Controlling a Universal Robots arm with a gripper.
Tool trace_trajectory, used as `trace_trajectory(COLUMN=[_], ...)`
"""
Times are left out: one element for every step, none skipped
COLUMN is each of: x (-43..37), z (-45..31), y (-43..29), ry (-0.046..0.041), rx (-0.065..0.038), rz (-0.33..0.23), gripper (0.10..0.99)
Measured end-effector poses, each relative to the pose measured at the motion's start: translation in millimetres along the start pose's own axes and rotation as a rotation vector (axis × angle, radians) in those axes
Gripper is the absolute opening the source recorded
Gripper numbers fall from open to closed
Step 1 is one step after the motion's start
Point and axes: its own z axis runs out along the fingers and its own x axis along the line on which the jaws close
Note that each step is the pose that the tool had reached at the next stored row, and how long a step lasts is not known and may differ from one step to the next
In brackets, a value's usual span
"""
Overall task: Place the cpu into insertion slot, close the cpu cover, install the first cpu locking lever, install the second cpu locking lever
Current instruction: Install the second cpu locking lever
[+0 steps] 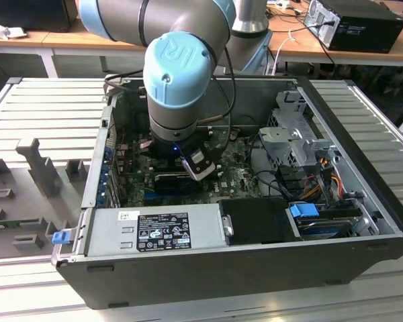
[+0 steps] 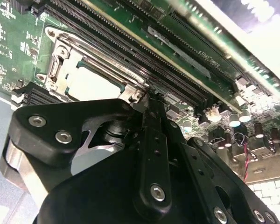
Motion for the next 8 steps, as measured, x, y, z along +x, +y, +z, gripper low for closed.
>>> trace_trajectory(x=[0.0,0.0,0.0,0.2,0.3,1.0,1.4,1.7], z=[0.3,0.7,1.2,1.8,2.2,2.6,2.7,2.9], y=[0.1,0.1,0.2,0.0,-0.1,-0.3,-0.3,-0.3], ry=[-0.0001,-0.0001,-0.0003,-0.0003,-0.0001,0.0000,0.0000,-0.0002], rx=[-0.001,-0.002,-0.002,-0.002,-0.002,-0.002,-0.002,-0.002], rz=[0.000,0.000,0.000,0.000,0.000,0.000,0.000,0.000], gripper=[0.106,0.106,0.106,0.106,0.106,0.106,0.106,0.106])
